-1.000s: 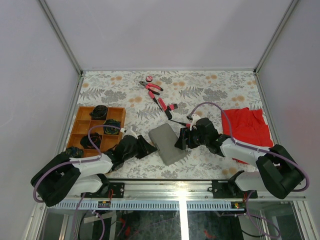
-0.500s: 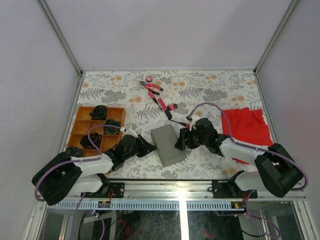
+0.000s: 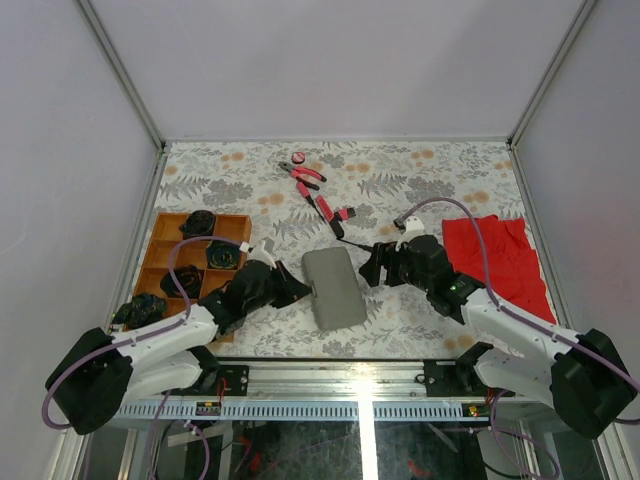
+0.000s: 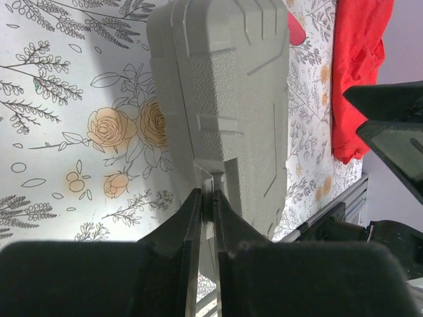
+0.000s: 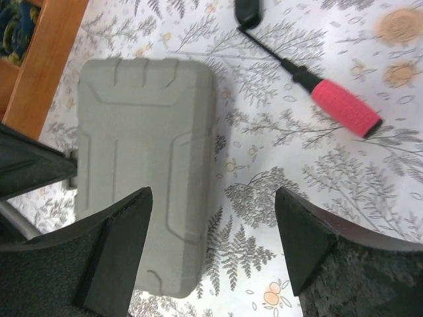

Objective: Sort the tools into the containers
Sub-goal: Open the storage box at the center of the board.

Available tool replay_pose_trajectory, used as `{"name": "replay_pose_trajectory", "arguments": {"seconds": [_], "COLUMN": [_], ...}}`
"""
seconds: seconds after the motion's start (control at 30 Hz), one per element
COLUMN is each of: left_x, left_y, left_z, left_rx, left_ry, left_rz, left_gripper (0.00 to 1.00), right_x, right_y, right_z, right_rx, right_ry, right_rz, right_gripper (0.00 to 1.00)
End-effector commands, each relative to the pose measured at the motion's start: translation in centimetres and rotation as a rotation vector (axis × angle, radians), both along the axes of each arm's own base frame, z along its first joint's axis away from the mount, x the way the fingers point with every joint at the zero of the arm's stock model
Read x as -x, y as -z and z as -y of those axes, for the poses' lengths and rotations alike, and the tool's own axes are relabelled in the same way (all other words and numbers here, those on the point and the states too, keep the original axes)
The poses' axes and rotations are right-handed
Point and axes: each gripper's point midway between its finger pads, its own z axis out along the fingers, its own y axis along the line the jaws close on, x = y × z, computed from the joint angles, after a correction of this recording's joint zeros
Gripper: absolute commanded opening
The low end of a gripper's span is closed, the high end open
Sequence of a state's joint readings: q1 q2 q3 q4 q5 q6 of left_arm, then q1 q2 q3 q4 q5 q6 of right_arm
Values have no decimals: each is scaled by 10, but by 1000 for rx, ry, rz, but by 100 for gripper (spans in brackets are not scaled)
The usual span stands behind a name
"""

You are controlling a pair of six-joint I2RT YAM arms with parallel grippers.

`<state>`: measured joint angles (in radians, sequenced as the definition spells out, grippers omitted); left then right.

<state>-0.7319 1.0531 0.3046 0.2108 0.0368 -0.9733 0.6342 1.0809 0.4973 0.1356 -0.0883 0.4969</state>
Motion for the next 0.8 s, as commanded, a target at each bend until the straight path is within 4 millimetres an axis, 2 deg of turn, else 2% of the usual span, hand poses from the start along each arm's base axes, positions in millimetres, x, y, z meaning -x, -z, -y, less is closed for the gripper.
{"name": "replay_pose_trajectory", "arguments": {"seconds": [0.0,0.2,0.57,0.77], "left_x": [2,12,11,11], "left_y": [-13,-32,-84,-95], "left_z": [-9,-13,-5,-3], "left_rx": [-94,-132,-147,-170], "left_ry": [34,77,131,154], "left_rz": [18,-2,-2,-10], "left_gripper": [0,0,0,0], "right_x": [-8,-8,-7,-8], "right_y": [-2,-1,-1,-9], "right_z": [22,32,39,48], "right_rx": [67,97,104,125], "right_ry": [96,131,166,195], "right_rz": [57,65,66,89], "right_gripper": [82,82,83,83]}}
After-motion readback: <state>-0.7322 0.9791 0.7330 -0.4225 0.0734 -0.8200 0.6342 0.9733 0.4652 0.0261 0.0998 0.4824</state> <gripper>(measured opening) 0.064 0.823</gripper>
